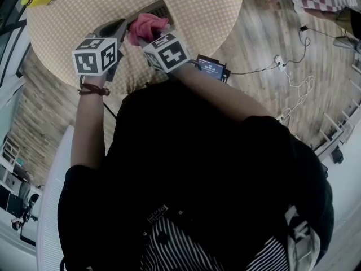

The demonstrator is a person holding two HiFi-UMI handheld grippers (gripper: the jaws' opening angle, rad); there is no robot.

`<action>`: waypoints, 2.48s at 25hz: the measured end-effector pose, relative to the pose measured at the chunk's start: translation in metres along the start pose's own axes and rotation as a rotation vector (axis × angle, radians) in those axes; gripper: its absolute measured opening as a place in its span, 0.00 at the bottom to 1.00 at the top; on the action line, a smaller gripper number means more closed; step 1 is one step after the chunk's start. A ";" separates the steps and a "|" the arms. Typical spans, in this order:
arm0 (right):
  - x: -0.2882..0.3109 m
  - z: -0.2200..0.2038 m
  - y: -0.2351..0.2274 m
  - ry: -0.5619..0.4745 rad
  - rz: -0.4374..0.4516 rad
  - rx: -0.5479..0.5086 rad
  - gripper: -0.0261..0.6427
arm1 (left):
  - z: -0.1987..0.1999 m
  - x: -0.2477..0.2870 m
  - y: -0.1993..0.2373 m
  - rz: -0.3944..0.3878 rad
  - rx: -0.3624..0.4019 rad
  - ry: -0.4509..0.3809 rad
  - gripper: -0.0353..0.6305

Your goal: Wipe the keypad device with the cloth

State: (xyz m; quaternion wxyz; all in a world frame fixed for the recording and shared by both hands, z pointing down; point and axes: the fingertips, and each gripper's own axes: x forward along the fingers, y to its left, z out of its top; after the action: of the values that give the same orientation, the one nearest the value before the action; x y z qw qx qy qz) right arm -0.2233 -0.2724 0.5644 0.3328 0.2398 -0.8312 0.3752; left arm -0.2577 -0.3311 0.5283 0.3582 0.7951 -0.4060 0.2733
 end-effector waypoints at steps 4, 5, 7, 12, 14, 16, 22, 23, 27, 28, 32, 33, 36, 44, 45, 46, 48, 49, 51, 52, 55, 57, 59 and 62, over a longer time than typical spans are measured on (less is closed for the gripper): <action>0.008 -0.006 -0.004 0.022 -0.010 0.007 0.13 | -0.007 0.016 -0.006 -0.022 0.052 0.057 0.06; 0.010 -0.007 -0.005 0.027 -0.012 0.008 0.13 | -0.008 0.019 -0.006 -0.024 0.060 0.069 0.06; 0.014 -0.009 -0.007 0.037 -0.017 0.011 0.13 | -0.011 0.024 -0.004 -0.026 0.069 0.083 0.06; 0.019 -0.006 -0.011 0.042 -0.018 0.017 0.13 | -0.014 0.034 0.001 -0.027 0.066 0.103 0.06; 0.021 -0.003 -0.015 0.041 -0.024 0.015 0.13 | -0.017 0.040 0.003 -0.025 0.073 0.121 0.06; 0.027 -0.002 -0.018 0.044 -0.031 0.015 0.13 | -0.022 0.044 0.006 -0.029 0.076 0.140 0.06; 0.039 0.002 -0.022 0.038 -0.053 0.018 0.13 | -0.023 0.045 0.011 -0.046 0.000 0.117 0.06; 0.041 0.004 -0.022 0.034 -0.059 0.020 0.13 | -0.023 0.045 0.012 -0.043 0.008 0.118 0.06; 0.040 -0.003 -0.028 0.046 -0.059 0.087 0.13 | -0.024 0.048 0.010 -0.060 -0.003 0.130 0.06; 0.039 -0.004 -0.031 0.046 -0.059 0.101 0.13 | -0.024 0.050 0.009 -0.065 0.000 0.138 0.06; 0.041 -0.007 -0.030 0.042 -0.051 0.126 0.13 | -0.024 0.050 0.007 -0.054 0.087 0.185 0.06; 0.042 -0.009 -0.030 0.043 -0.050 0.145 0.13 | -0.024 0.049 0.007 -0.052 0.110 0.194 0.06; 0.044 -0.018 -0.033 0.056 -0.049 0.163 0.13 | -0.025 0.051 0.006 -0.067 0.131 0.214 0.06; 0.055 -0.058 -0.042 0.158 -0.067 0.174 0.13 | -0.027 0.051 0.007 -0.054 0.207 0.237 0.06; 0.055 -0.062 -0.042 0.171 -0.068 0.182 0.13 | -0.028 0.051 0.006 -0.056 0.209 0.237 0.06; 0.055 -0.064 -0.042 0.180 -0.069 0.193 0.13 | -0.028 0.050 0.006 -0.060 0.210 0.238 0.06; 0.054 -0.063 -0.042 0.187 -0.069 0.209 0.13 | -0.028 0.051 0.005 -0.071 0.211 0.242 0.06; 0.053 -0.061 -0.043 0.185 -0.068 0.216 0.13 | -0.027 0.052 0.005 -0.076 0.212 0.245 0.06; 0.051 -0.053 -0.045 0.164 -0.060 0.236 0.13 | -0.026 0.055 0.005 -0.075 0.223 0.251 0.06; 0.048 -0.047 -0.045 0.145 -0.056 0.240 0.13 | -0.027 0.056 0.004 -0.070 0.234 0.254 0.06; 0.037 -0.023 -0.043 0.082 -0.044 0.218 0.13 | -0.031 0.056 -0.001 -0.054 0.261 0.260 0.06; 0.035 -0.009 -0.040 0.071 -0.032 0.219 0.13 | -0.031 0.055 -0.001 -0.054 0.260 0.256 0.06; 0.036 -0.007 -0.040 0.086 -0.014 0.256 0.13 | -0.030 0.055 0.000 -0.056 0.259 0.255 0.06; 0.039 -0.016 -0.044 0.111 0.001 0.290 0.13 | -0.030 0.057 0.000 -0.060 0.264 0.258 0.06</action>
State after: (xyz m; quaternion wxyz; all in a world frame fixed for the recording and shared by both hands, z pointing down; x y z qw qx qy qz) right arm -0.2146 -0.2921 0.6221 0.3397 0.2639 -0.7487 0.5044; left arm -0.2324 -0.3327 0.5873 0.3077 0.8054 -0.2933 0.4130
